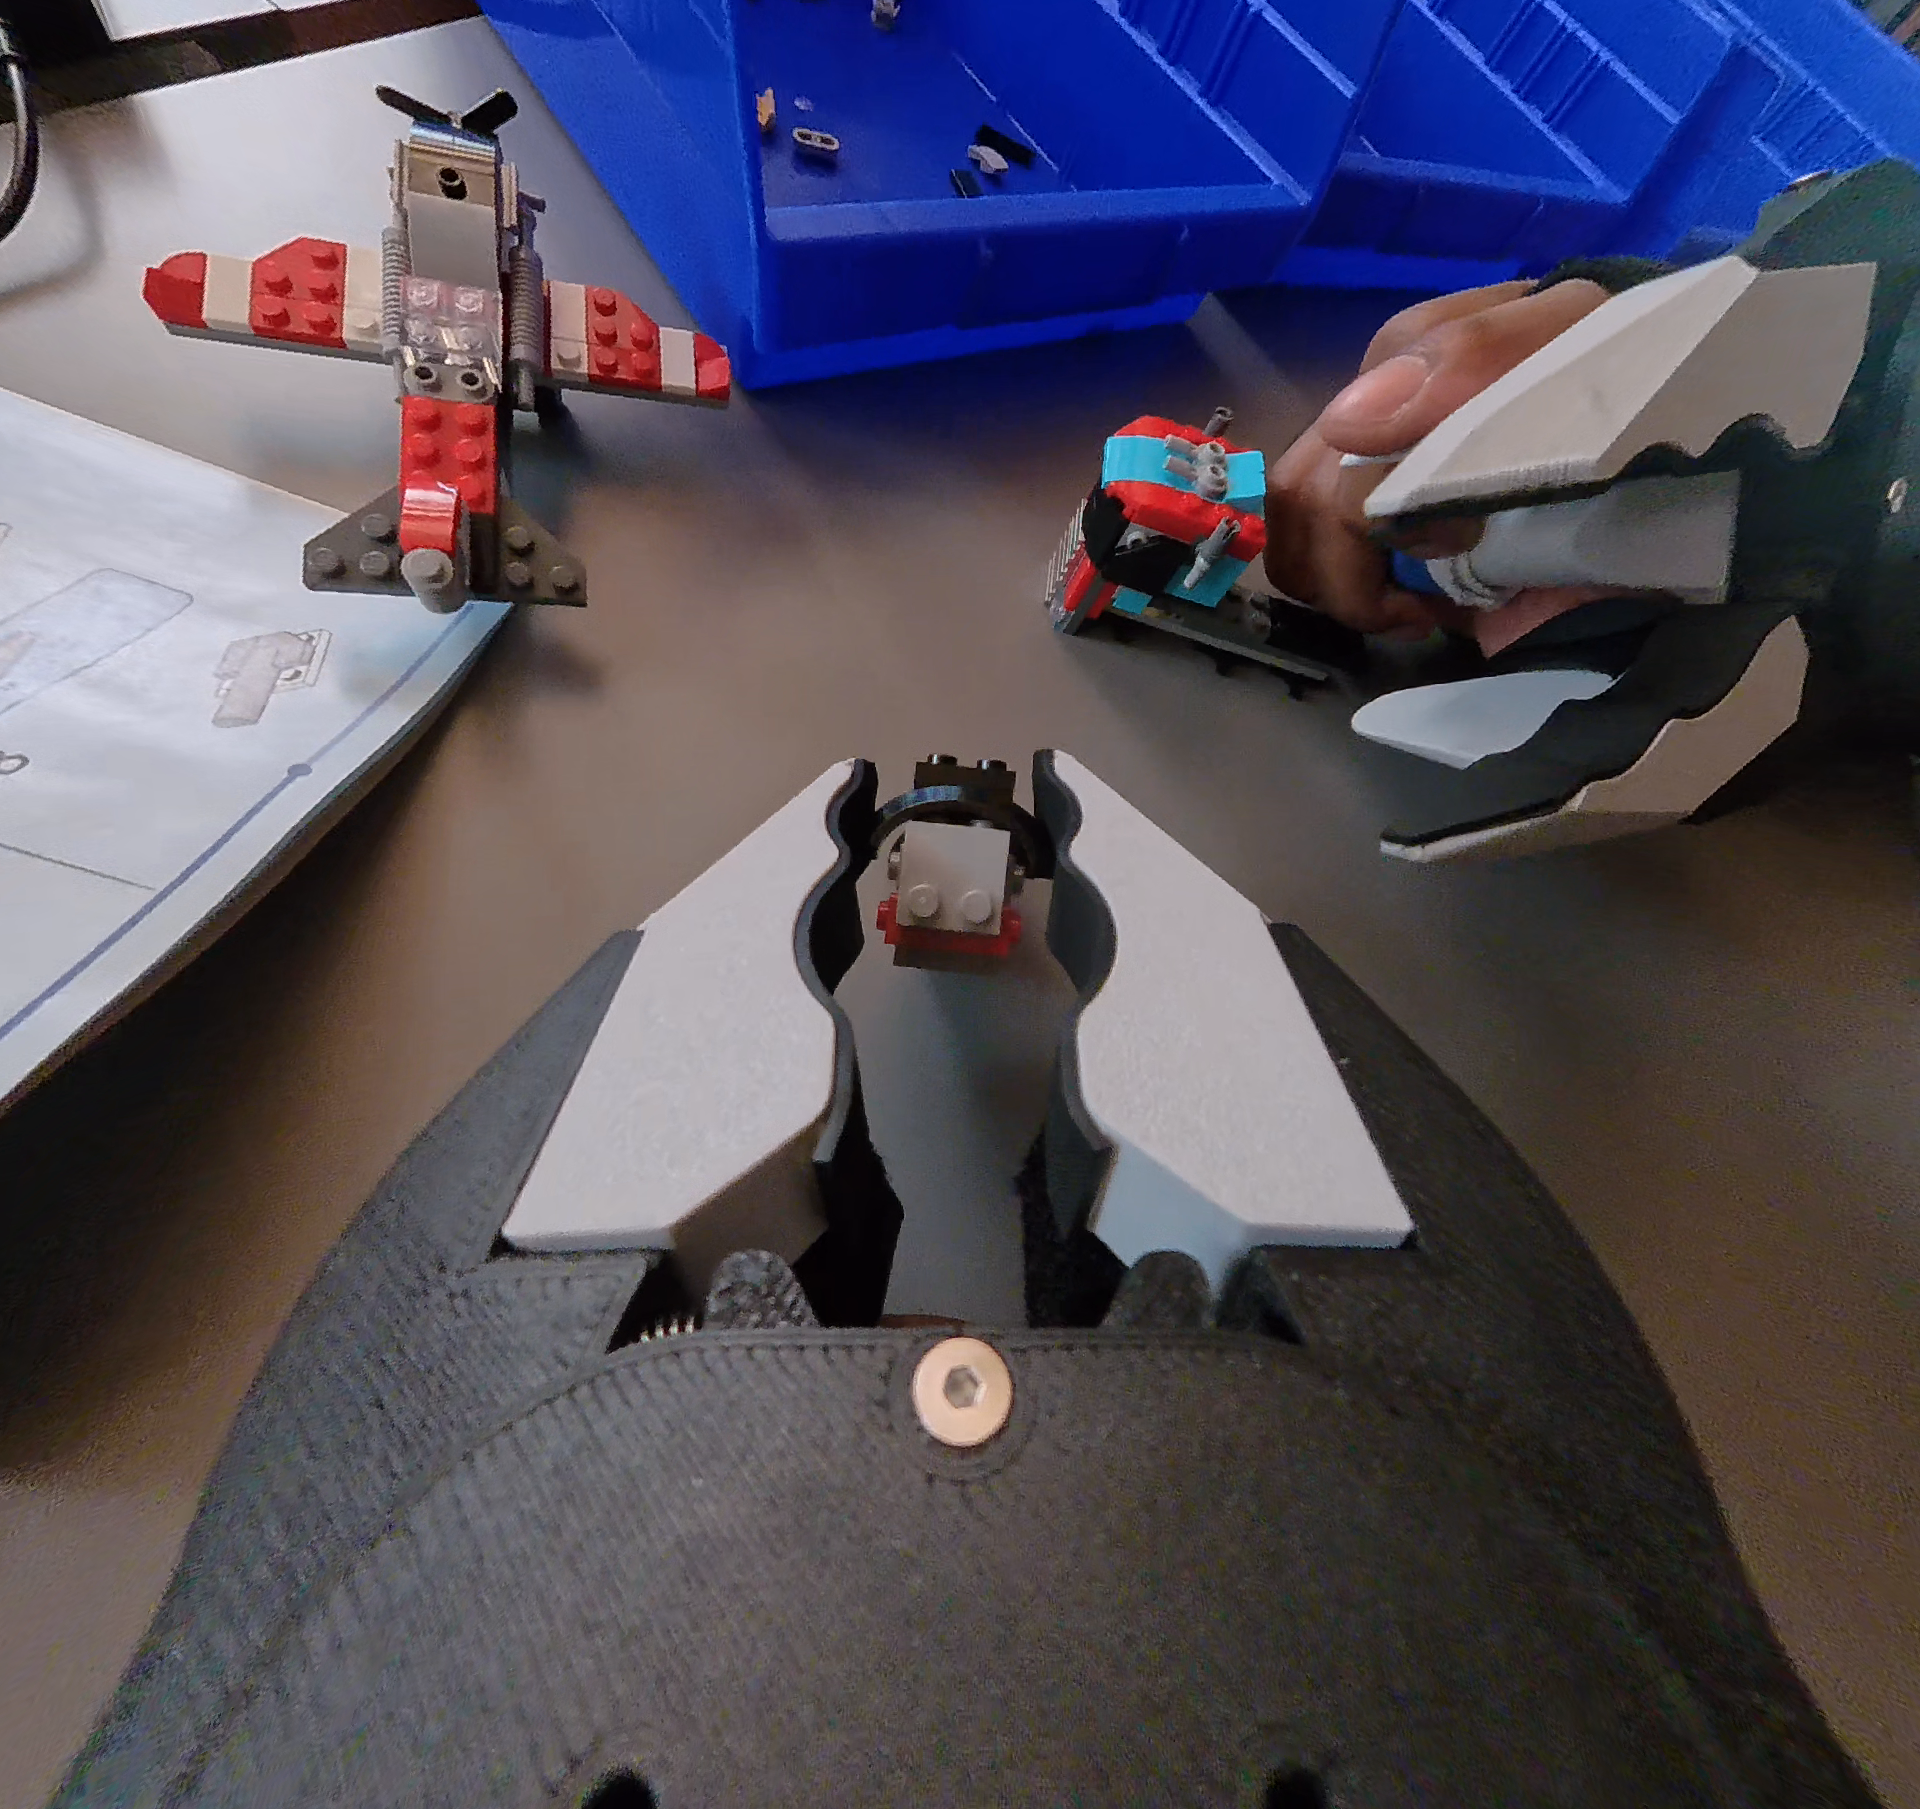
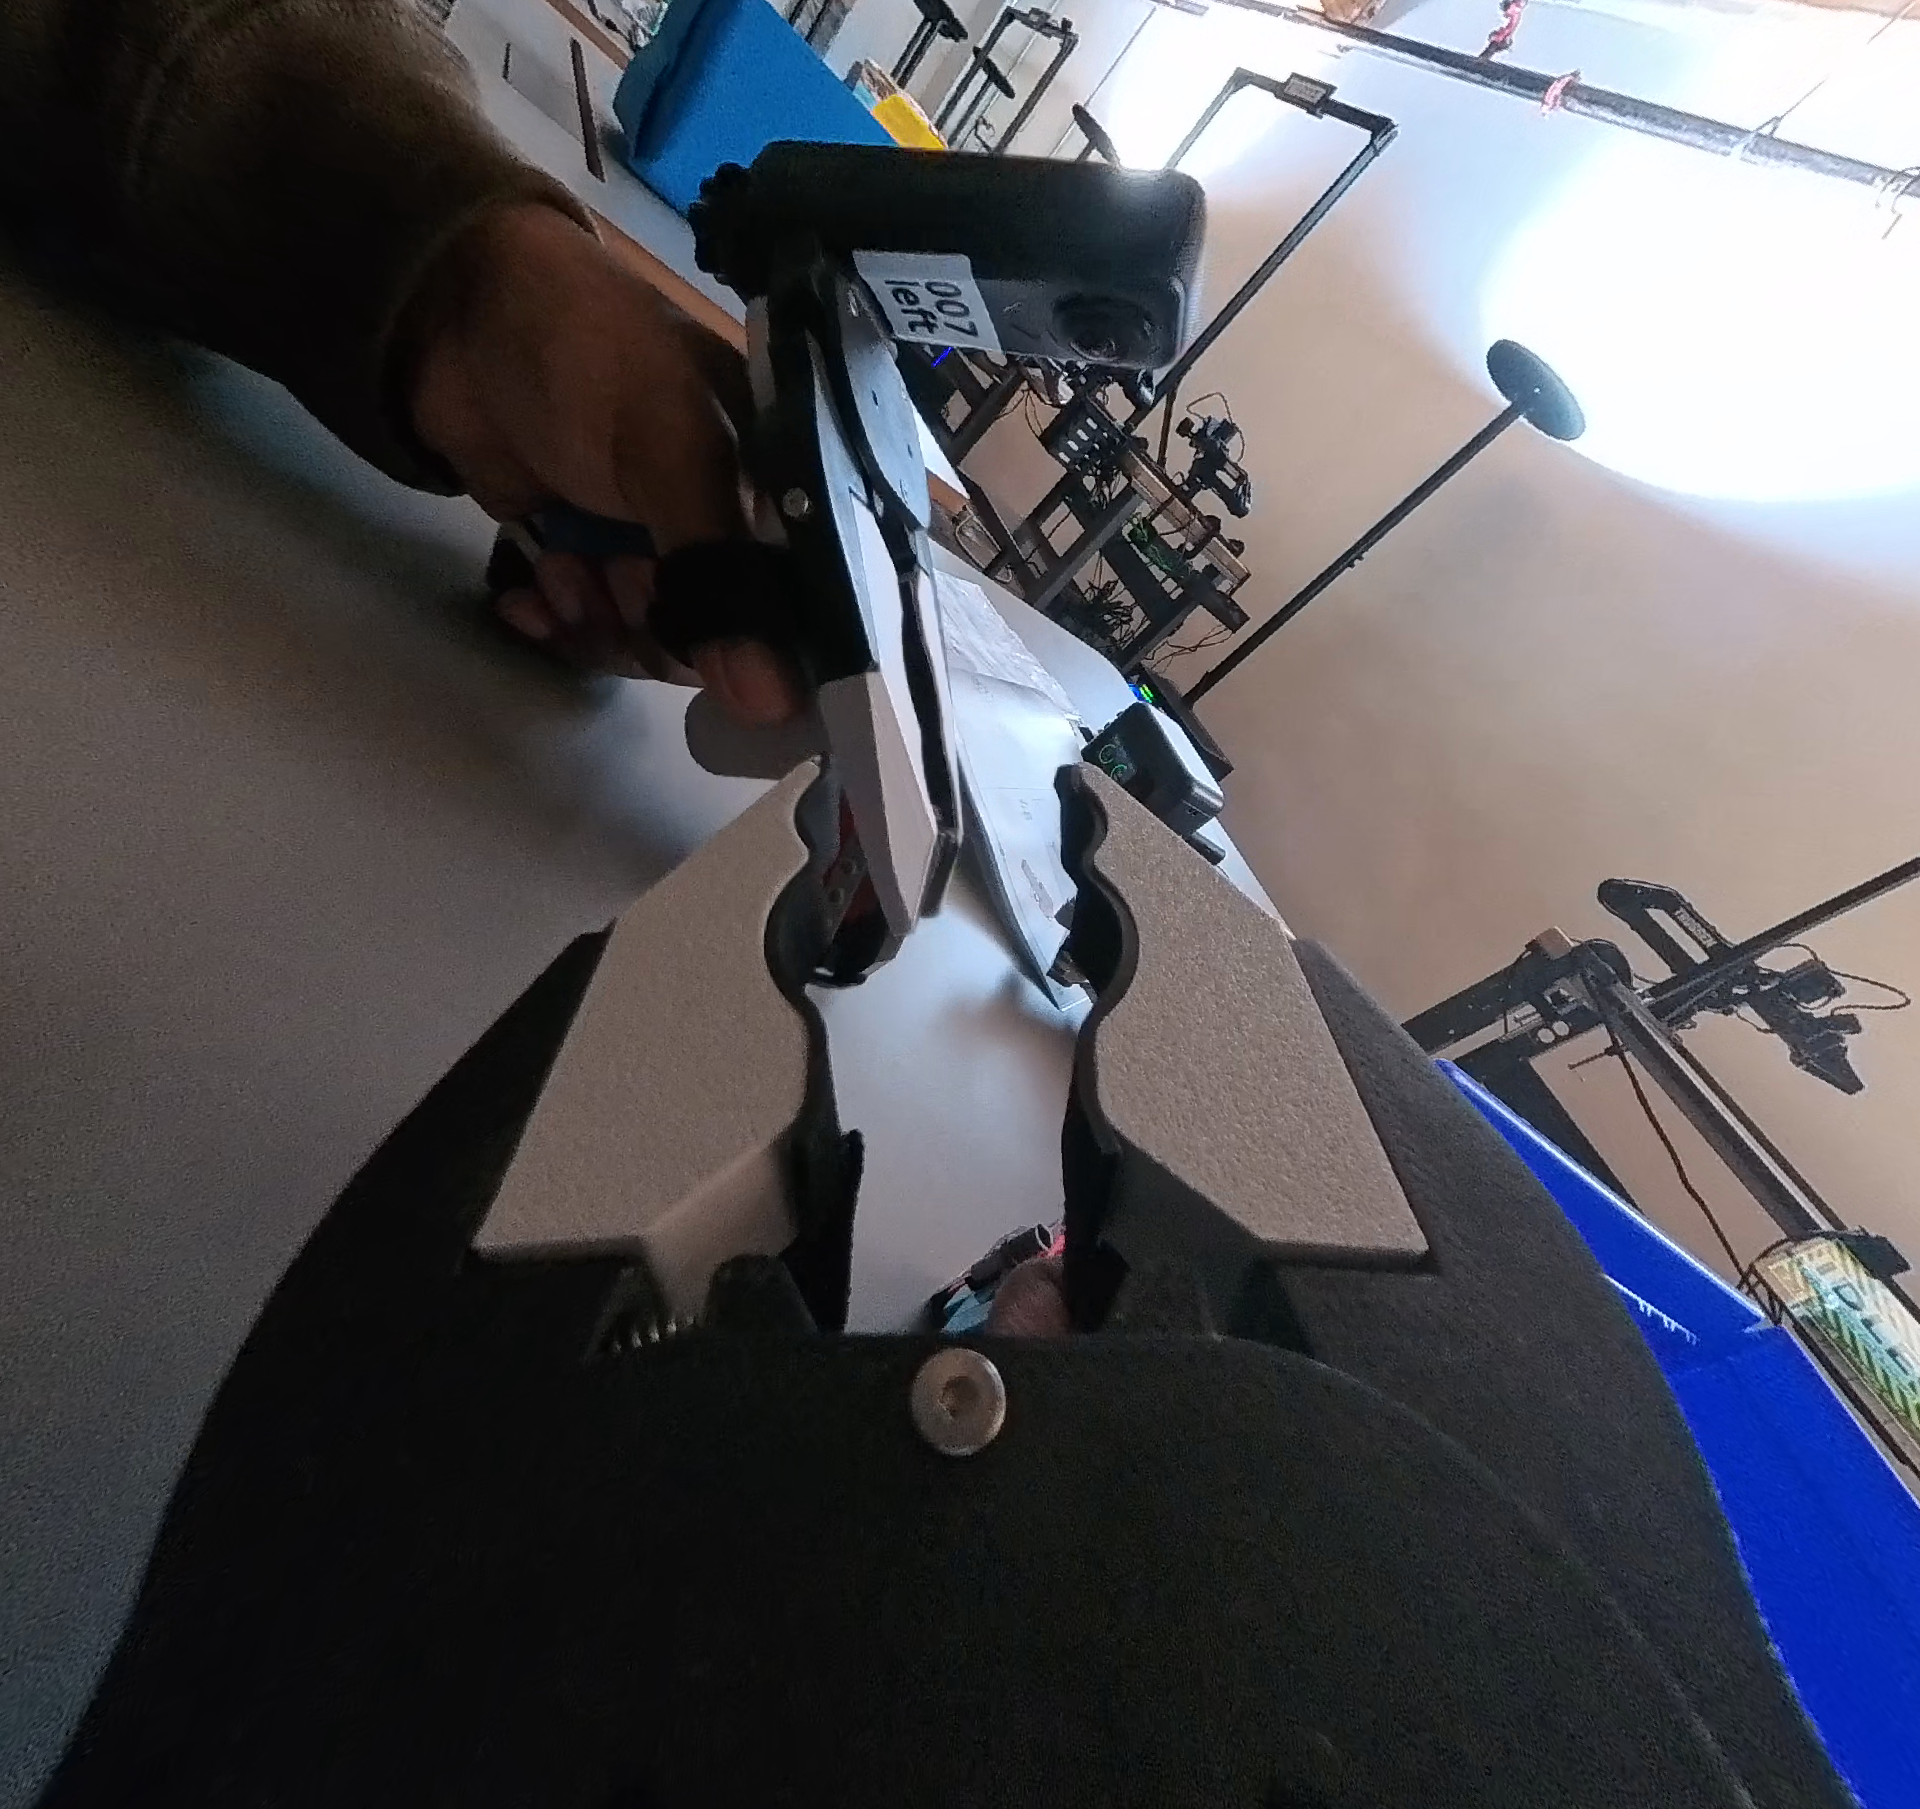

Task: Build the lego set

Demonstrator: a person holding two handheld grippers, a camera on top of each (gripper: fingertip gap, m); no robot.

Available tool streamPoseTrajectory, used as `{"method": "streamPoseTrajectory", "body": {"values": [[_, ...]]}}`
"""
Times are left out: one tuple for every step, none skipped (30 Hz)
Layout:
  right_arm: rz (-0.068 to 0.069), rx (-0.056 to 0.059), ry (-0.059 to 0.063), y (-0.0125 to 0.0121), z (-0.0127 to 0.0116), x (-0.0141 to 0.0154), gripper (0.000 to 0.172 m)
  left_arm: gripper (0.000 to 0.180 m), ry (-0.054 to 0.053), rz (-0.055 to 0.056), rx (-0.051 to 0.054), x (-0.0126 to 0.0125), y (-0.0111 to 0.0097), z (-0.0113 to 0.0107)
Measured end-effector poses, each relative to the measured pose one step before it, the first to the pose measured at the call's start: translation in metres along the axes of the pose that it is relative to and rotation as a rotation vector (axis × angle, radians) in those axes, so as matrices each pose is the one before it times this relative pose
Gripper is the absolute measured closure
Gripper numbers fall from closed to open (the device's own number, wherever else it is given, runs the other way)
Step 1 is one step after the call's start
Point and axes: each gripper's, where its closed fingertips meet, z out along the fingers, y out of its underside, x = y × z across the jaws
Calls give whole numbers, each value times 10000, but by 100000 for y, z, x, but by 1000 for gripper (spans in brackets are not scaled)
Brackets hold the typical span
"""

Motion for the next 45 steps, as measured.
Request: {"method": "streamPoseTrajectory", "body": {"values": [[-2, -8, 2, 14, 3, 8, 127, 149, -24, -34, -21, -41, 91, -96], [-1, -6, 4, 19, 5, 4, 127, 149, -32, -40, -36, -71, 105, -87], [-2, -12, 3, 25, -4, 16, 128, 149, -19, -17, -23, -39, 86, -78], [3, -12, 2, 31, 9, 2, 127, 149, -17, 2, -20, -36, 80, -87], [9, 1, 4, 14, 0, 16, 128, 149, -36, 9, -56, -55, 132, -66], [9, 2, 5, 12, 1, 17, 128, 150, -35, 25, -88, -58, 170, -56], [7, -5, 1, 14, -5, 20, 128, 150, -40, 33, -86, -51, 177, -59], [6, -11, -4, 38, -8, 0, 128, 150, -47, 41, -74, -54, 171, -80], [-5, -9, 6, 29, -2, 15, 129, 150, -57, 36, -74, -84, 167, -83], [-8, -8, 8, 34, -6, 27, 129, 150, -44, 32, -79, -74, 180, -82], [5, -7, 7, 41, -2, 27, 129, 150, -20, 25, -70, -62, 159, -93], [12, -4, 7, 35, -4, 36, 129, 150, -3, 10, -46, -48, 127, -86], [13, -8, 7, 30, 5, 39, 129, 150, -5, -13, -66, -59, 145, -59], [10, -3, 13, 33, -4, 46, 129, 150, 15, -8, -69, -25, 151, -59], [12, -13, 9, 44, 3, 35, 129, 150, 11, -3, -78, -27, 167, -50], [9, -30, 12, 92, 18, 40, 129, 149, 53, 29, -95, 51, 185, -53], [1, -24, 13, 70, 4, 47, 129, 149, 43, 38, -53, 55, 133, -56], [-5, -28, 20, 82, 3, 53, 129, 148, -17, 31, -28, -37, 97, -77], [-1, -40, 36, 97, -17, 100, 129, 147, -35, 49, -25, -27, 96, -58], [13, -33, 38, 85, -16, 105, 129, 147, -22, 99, -42, 16, 110, -51], [34, -16, 24, 65, -41, 102, 129, 147, 2, 149, -47, 82, 115, -28], [54, -22, 15, 68, -37, 87, 129, 147, -12, 155, -49, 89, 108, -9], [55, -32, 16, 100, -30, 95, 129, 148, -39, 95, -19, 26, 59, -6], [53, -21, 14, 81, -31, 90, 129, 147, 34, 91, -58, 122, 100, 31], [59, -6, 4, 55, -34, 82, 129, 146, 56, 99, -30, 145, 46, 16], [61, 0, 2, 30, -34, 73, 129, 145, 39, 66, -33, 103, 59, 6], [54, 6, 6, 22, -34, 67, 129, 142, 45, 53, -20, 75, 33, -6], [48, 20, 3, -11, -43, 66, 129, 138, 92, 55, 57, 135, -58, -56], [45, 17, 1, -12, -35, 45, 129, 135, 69, 56, 89, 66, -90, -115], [34, 5, -7, 11, -25, 19, 129, 133, 4, 93, 75, -74, -58, -167], [21, -1, -9, 16, -19, 7, 129, 131, 25, 149, 66, -78, -17, -213], [14, -3, -7, 16, -11, -7, 129, 130, -6, 107, 36, -168, 59, -270], [6, -4, -1, 8, 6, -1, 129, 129, 37, 63, -25, -124, 134, -277], [-3, 3, 4, -6, -7, 4, 129, 129, 154, 161, -1, 107, 76, -310], [-1, 5, 6, -10, -5, 5, 129, 130, 134, 263, 20, 148, 38, -352], [0, 3, 6, 1, -2, 15, 129, 132, -32, 242, -34, -74, 72, -342], [4, 4, 4, 0, -2, 10, 129, 132, -20, 233, -101, -72, 147, -303], [14, 5, 6, -2, 3, 22, 129, 134, 56, 240, -104, 62, 164, -264], [15, 7, 8, -15, -5, 27, 129, 136, 59, 236, -31, 118, 59, -237], [12, 14, 6, -11, -4, 27, 129, 138, 44, 186, -9, 121, 35, -152], [10, 10, 1, -12, -12, 11, 129, 140, 30, 117, -90, 100, 106, -59], [6, 3, 6, 2, -3, 11, 129, 142, -49, 111, -107, -12, 123, 0], [1, 1, 11, -3, -5, 27, 129, 147, -84, 105, -27, -54, -1, 36], [-2, 7, 13, -12, -4, 16, 130, 151, 27, 44, 6, 111, -51, 111], [2, 15, 5, -31, 1, 8, 130, 156, 133, 5, -26, 274, -16, 181]]}}
